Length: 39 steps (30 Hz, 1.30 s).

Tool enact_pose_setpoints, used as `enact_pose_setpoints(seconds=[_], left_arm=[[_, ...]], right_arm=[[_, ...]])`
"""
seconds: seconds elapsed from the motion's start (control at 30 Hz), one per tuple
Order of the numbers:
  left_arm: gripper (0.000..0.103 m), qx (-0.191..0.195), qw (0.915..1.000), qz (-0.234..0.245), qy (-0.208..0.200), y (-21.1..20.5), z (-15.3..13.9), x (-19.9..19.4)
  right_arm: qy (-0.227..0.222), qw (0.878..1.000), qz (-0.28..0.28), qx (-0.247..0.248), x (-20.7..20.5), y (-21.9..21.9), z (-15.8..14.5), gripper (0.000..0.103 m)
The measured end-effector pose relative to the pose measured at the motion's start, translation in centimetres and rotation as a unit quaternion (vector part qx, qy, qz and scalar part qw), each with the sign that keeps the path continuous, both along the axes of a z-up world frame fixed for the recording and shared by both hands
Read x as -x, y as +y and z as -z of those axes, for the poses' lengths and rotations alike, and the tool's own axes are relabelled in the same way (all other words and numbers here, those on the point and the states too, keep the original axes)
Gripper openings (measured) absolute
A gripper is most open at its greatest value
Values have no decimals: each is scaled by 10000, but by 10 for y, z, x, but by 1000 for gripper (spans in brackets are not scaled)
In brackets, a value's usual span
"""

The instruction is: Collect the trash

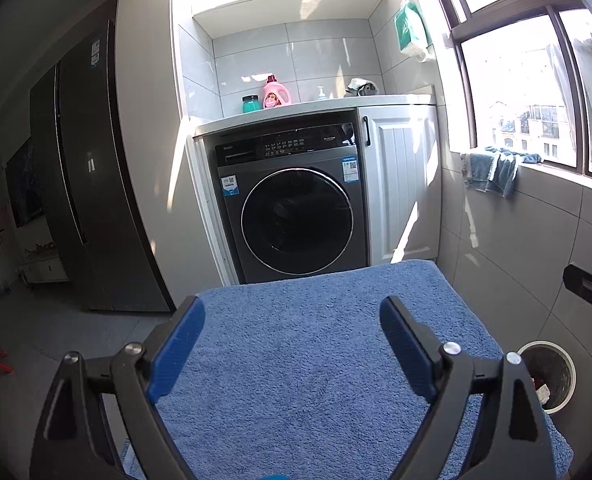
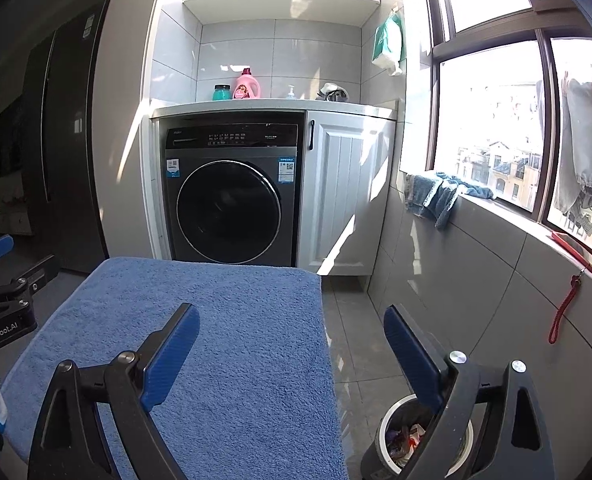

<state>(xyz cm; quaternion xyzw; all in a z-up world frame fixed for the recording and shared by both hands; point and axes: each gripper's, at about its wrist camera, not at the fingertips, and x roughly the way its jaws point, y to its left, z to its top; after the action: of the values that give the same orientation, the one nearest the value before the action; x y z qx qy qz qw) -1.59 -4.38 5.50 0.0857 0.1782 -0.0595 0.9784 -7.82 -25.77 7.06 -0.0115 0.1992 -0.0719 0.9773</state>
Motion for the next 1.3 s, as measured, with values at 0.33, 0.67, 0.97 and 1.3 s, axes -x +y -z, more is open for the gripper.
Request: enact_pose_setpoints(seconds=[0.33,0.67,0.97,1.3], left_arm=[[89,-17,10000,37,43,-3,3,-7],[89,20,10000,20,24,0,2,-8],[89,34,10000,-7,20,3,2,-9],[89,81,10000,-4,3,5,-1,-10]], right_arm=[[56,10000,2,23,-4,-2,3,93],[16,10000,-65,0,-8,0,1,93],[-16,10000,-62,44,-9,3,-1,94],[-63,9999,-81,66,-11,6,-5,94]])
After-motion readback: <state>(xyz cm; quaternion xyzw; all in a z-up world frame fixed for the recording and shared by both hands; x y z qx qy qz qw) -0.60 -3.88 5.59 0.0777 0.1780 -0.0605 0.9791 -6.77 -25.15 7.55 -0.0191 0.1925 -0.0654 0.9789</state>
